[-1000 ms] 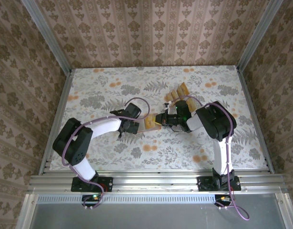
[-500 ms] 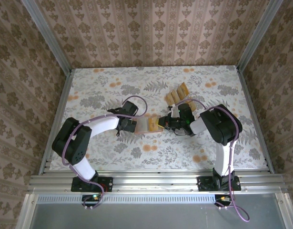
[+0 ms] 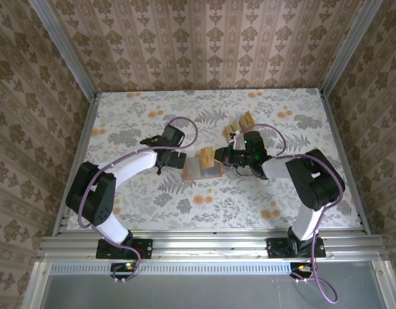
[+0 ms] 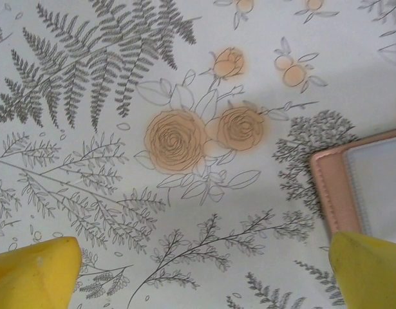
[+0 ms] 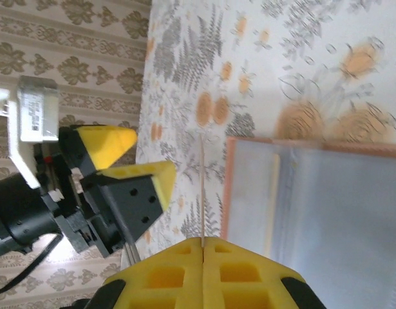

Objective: Put the credit cards into the card holder

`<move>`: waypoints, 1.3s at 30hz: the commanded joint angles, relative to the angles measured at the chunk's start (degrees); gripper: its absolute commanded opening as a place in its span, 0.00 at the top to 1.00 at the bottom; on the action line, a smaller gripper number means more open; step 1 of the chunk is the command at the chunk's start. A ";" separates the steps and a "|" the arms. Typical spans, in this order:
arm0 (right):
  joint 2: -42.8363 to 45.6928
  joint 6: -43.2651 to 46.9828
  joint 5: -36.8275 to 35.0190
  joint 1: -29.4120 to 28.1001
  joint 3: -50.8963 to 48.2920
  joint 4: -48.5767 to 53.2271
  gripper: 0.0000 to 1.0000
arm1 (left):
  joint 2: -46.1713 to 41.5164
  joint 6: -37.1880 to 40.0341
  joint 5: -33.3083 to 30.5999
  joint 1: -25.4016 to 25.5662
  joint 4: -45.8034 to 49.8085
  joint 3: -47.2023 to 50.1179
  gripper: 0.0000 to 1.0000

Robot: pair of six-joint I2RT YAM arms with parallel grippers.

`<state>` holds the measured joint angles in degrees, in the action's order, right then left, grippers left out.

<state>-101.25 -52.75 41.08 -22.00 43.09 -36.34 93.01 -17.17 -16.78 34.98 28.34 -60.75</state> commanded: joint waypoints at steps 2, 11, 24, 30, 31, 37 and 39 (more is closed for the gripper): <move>1.03 2.26 -0.96 0.38 2.52 4.72 1.00 | -0.27 -1.93 1.70 1.61 1.67 -0.77 0.00; -0.86 0.46 -1.00 2.22 1.91 0.10 1.00 | 2.28 -5.27 -1.55 3.41 -0.72 -0.95 0.00; -4.04 1.26 1.34 1.82 -0.89 -2.51 1.00 | 2.61 -6.32 -1.08 4.01 -2.52 0.81 0.00; -4.96 1.08 0.58 1.60 -2.38 -5.83 1.00 | 2.27 -7.09 0.05 4.58 -3.86 3.28 0.00; -5.05 1.09 0.66 1.58 -2.46 -6.20 1.00 | 2.22 -7.18 0.11 4.78 -4.09 3.46 0.00; -5.53 1.91 0.49 1.51 -2.40 -5.77 1.00 | 1.99 -7.27 0.51 5.80 -6.61 5.34 0.00; -5.58 1.85 0.41 1.58 -2.66 -5.70 1.00 | 2.47 -7.16 0.19 6.17 -6.98 5.20 0.00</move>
<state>-106.00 -52.27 41.15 -20.18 41.08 -40.58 94.80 -23.40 -16.71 40.53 23.07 -55.90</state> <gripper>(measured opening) 0.066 0.999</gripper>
